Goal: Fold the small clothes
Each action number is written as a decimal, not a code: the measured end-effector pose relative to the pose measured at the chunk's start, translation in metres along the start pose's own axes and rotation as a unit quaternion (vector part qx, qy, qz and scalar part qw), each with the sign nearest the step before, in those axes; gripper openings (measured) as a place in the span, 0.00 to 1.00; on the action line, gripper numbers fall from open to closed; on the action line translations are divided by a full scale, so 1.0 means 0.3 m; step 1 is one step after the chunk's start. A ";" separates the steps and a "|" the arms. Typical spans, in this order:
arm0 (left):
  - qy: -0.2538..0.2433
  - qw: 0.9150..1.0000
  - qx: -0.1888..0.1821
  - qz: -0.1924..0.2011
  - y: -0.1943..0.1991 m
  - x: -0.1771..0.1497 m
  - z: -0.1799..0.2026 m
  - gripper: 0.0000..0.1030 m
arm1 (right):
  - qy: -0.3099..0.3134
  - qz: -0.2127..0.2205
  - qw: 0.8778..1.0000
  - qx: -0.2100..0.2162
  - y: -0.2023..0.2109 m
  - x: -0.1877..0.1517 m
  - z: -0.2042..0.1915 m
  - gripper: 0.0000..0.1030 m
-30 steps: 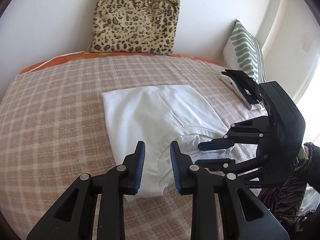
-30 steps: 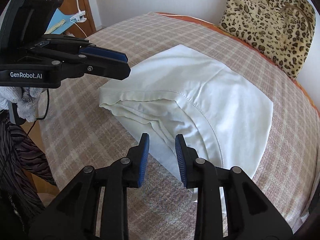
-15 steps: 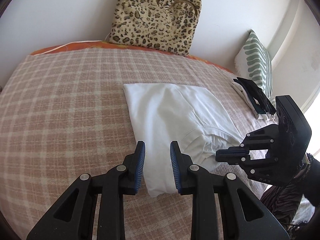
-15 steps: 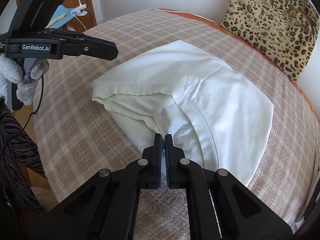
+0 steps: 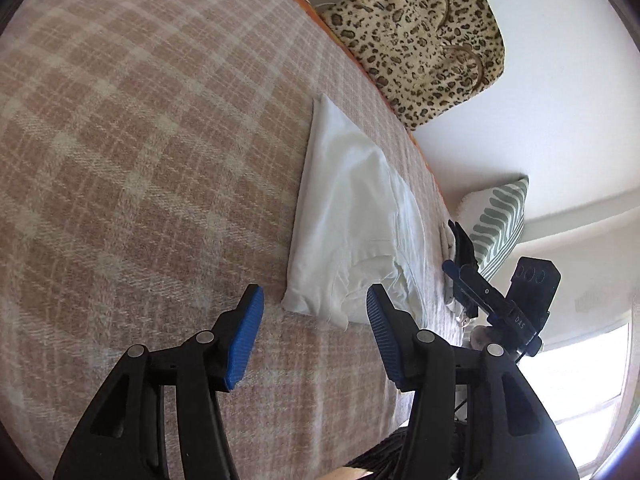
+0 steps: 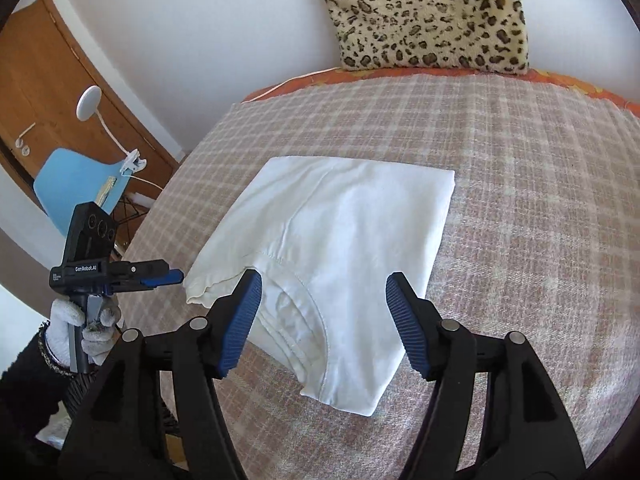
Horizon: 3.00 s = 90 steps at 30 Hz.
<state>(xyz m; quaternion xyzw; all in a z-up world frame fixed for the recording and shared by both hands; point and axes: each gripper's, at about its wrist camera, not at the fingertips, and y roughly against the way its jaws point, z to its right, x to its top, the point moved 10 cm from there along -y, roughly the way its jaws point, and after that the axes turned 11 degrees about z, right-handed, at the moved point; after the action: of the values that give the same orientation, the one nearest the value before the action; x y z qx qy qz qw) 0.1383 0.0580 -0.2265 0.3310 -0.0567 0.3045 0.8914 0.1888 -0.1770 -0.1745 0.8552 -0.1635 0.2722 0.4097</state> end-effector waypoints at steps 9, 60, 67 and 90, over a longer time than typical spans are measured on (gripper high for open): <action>0.033 0.999 -0.014 -0.010 -0.040 -0.021 0.016 0.60 | -0.116 -0.017 0.993 -0.003 -0.076 0.012 0.172 0.67; -0.186 0.981 0.044 0.014 -0.140 0.006 0.171 0.12 | -0.104 0.029 0.994 0.004 -0.247 0.196 0.085 0.09; -0.204 0.978 0.031 0.029 -0.129 -0.011 0.231 0.11 | -0.066 0.052 0.996 0.012 -0.174 0.237 -0.004 0.08; -0.279 0.959 -0.042 0.018 -0.263 -0.194 0.573 0.11 | -0.061 0.127 0.990 -0.030 0.251 0.299 0.187 0.08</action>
<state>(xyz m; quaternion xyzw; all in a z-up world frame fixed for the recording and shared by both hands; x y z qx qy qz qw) 0.1544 -0.1256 -0.1547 0.3636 -0.3217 0.2134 0.8478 0.2412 -0.2725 -0.1035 0.8300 -0.3032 0.2645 0.3862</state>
